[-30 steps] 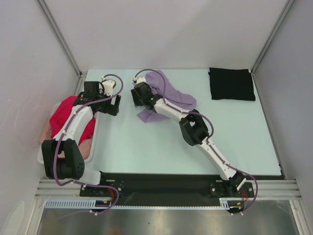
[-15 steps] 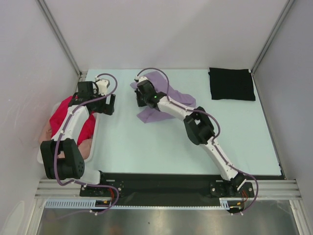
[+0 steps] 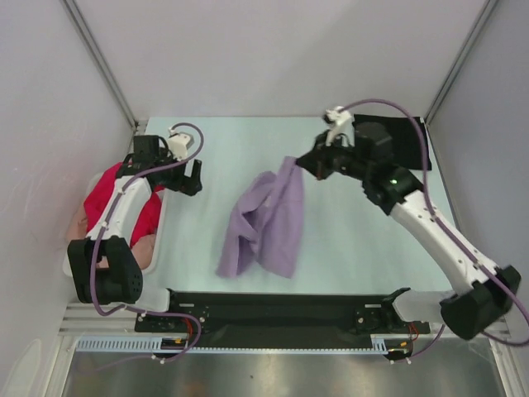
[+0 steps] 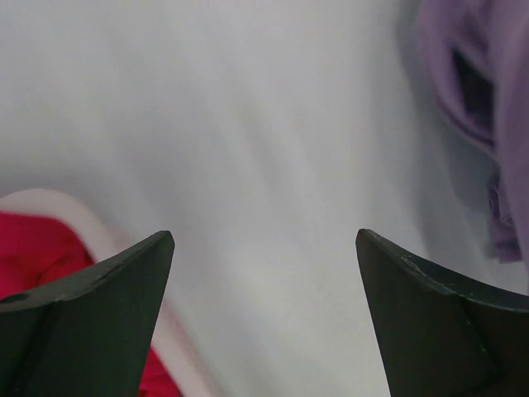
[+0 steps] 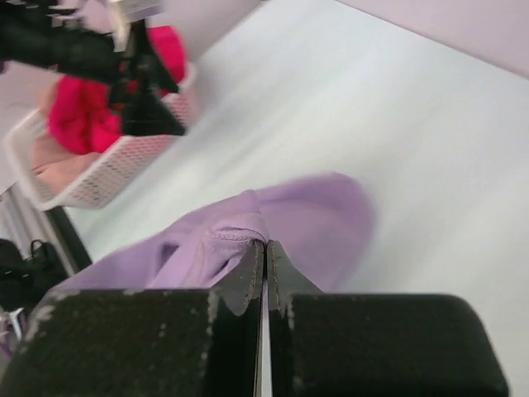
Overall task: Fold and stack the t-shirts
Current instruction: Flatten the tshirt out
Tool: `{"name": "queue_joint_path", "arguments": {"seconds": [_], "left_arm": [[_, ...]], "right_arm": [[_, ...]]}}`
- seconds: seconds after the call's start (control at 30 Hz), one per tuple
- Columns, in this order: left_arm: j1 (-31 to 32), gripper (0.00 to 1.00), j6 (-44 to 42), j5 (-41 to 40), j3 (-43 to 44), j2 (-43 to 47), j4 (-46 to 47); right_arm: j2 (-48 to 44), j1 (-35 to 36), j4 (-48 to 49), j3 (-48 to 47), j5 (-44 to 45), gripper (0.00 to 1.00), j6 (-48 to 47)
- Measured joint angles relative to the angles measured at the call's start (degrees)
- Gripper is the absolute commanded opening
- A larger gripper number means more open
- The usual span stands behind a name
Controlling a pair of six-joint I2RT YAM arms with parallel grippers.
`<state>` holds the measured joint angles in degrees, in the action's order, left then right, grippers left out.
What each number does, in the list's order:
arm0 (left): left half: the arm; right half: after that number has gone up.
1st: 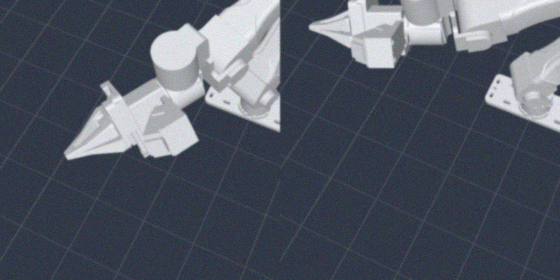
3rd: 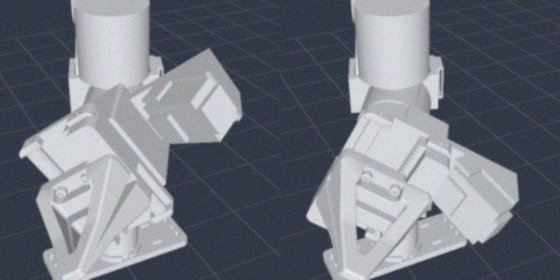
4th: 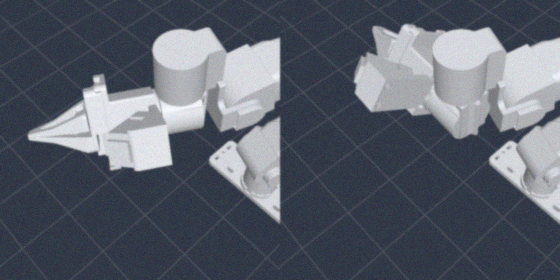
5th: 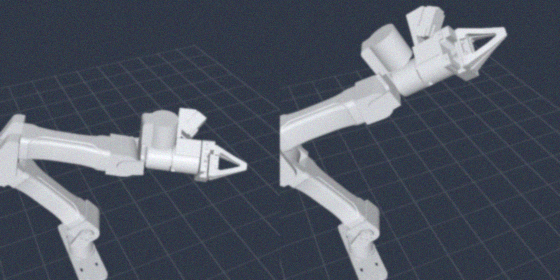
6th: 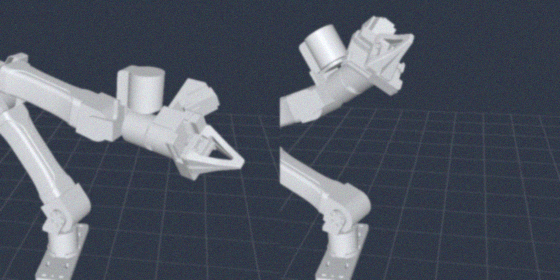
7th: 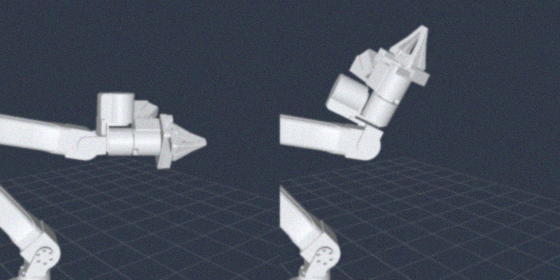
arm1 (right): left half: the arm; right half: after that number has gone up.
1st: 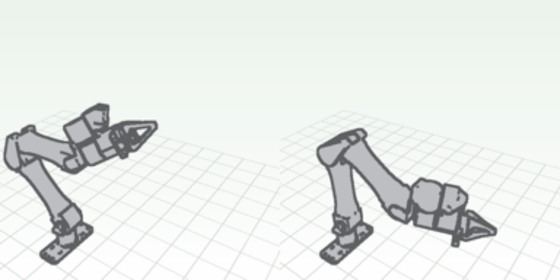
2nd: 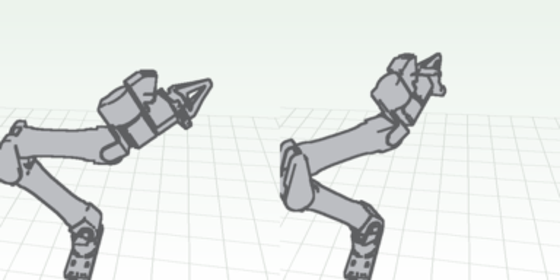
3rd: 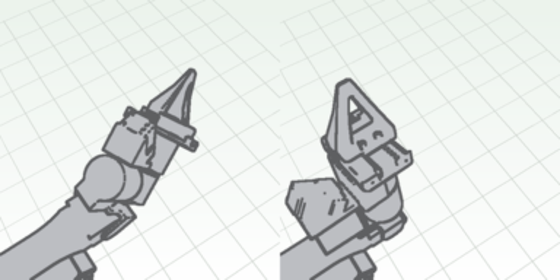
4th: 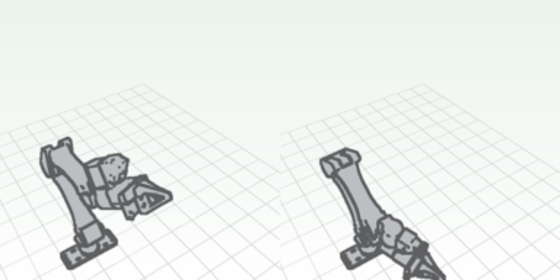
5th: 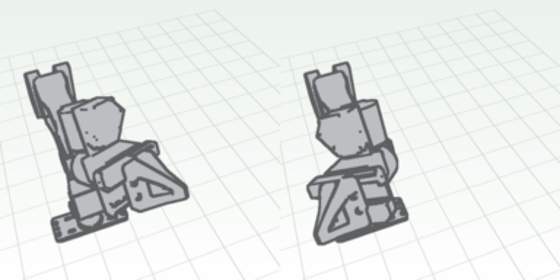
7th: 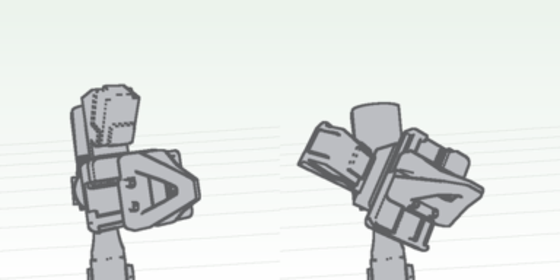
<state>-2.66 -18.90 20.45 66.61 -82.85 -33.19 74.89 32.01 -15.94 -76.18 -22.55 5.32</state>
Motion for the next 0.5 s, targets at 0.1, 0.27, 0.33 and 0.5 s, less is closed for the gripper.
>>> {"name": "queue_joint_path", "arguments": {"seconds": [0.1,0.27,0.33,0.5], "left_arm": [[4.79,0.98,-2.05,1.09,-0.2,0.0,-1.09],[15.52,0.98,-4.72,2.27,-1.18,-0.2,-2.12],[18.16,0.97,-5.22,2.14,-1.44,-0.85,-2.32],[24.68,0.96,-5.35,0.83,-3.04,-2.43,-2.23]], "right_arm": [[-6.1,-7.69,-0.15,7.61,-0.2,0.0,0.46],[-5.92,-16.63,-1.25,16.52,4.39,0.0,3.3],[-3.85,-19.02,-2.69,17.31,7.37,0.0,4.59],[0.13,-22.38,-3.65,17.59,15.08,0.0,8.0]]}}
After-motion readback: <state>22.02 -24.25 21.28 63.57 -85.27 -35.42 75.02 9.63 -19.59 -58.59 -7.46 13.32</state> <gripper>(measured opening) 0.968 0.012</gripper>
